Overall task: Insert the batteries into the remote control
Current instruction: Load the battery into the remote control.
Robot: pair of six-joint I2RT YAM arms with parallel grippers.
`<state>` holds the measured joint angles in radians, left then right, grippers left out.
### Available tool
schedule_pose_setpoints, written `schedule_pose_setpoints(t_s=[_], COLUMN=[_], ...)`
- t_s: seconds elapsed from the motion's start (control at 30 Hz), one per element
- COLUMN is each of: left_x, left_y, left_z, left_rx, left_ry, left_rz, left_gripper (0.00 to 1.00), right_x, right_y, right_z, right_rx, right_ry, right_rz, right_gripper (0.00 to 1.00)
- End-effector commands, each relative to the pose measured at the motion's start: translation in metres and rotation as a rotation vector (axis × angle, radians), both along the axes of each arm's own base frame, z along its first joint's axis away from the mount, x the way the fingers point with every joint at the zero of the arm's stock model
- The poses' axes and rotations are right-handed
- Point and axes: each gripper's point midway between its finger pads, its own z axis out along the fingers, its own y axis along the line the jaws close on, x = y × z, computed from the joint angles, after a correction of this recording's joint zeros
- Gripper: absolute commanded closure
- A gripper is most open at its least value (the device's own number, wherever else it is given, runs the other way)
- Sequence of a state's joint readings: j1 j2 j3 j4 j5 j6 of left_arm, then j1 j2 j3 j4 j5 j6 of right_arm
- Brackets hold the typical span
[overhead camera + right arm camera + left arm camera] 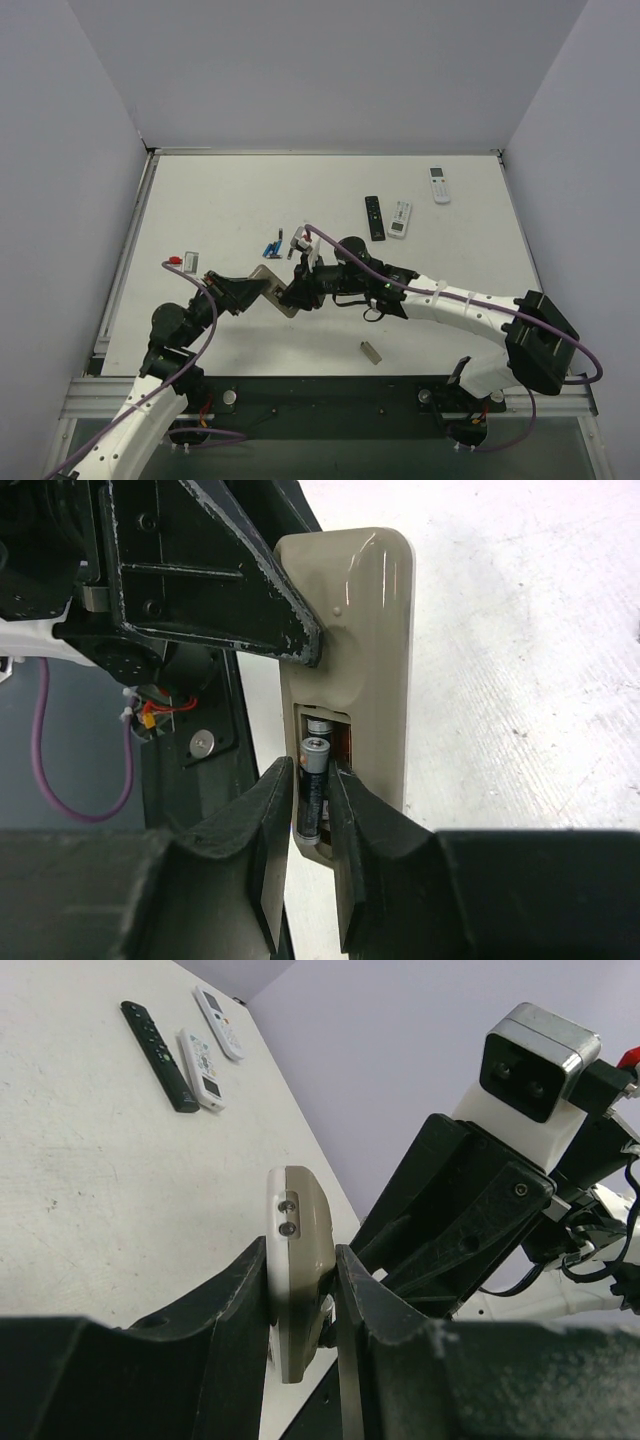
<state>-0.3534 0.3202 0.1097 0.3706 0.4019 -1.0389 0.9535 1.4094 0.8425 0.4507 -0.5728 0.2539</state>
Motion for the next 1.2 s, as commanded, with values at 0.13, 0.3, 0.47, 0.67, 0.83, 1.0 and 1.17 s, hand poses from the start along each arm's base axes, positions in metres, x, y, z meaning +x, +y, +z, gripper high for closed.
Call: schedule_pose_setpoints(t_s=[0.13,0.3,0.47,0.67,0.83,1.0,1.17], left_x=[-0.037,-0.034,-0.029,-0.025,-0.025,-0.024,-0.024], left_y=[-0.005,-0.004,-0.005,-0.003,-0.003,-0.004,-0.004], left_z=[0.074,0.070,0.053,0.037,0.037,0.035,0.033], left_rx=[-0.220,-0.249,-0.252,-0.292,-0.297,-0.292,-0.295], left_ry=[-0.171,-0.132,-0.062,0.009,0.009,0.024,0.037], left_rz=[-0.141,-0.134,-0.125,-0.113,-0.113,-0.111,-0.113], left_gripper=[1.00,1.00,1.00,1.00,1.00,1.00,1.00], right_x=[0.048,0.050,0.051,0.054,0.051,0.046,0.045], right_y=[-0.024,-0.021,-0.017,-0.015,-0.008,0.000,0.000], right_z=[-0.004,0.003,0.020,0.048,0.057,0.067,0.069], right_rx=[-0.141,-0.149,-0.111,-0.017,0.041,0.088,0.087], right_ry=[-0.173,-0.197,-0.221,-0.301,-0.356,-0.391,-0.456], right_rz=[-0.188,-0.169,-0.169,-0.184,-0.166,-0.133,-0.114], right_gripper=[0.85,1.00,1.00,1.00,1.00,1.00,1.00])
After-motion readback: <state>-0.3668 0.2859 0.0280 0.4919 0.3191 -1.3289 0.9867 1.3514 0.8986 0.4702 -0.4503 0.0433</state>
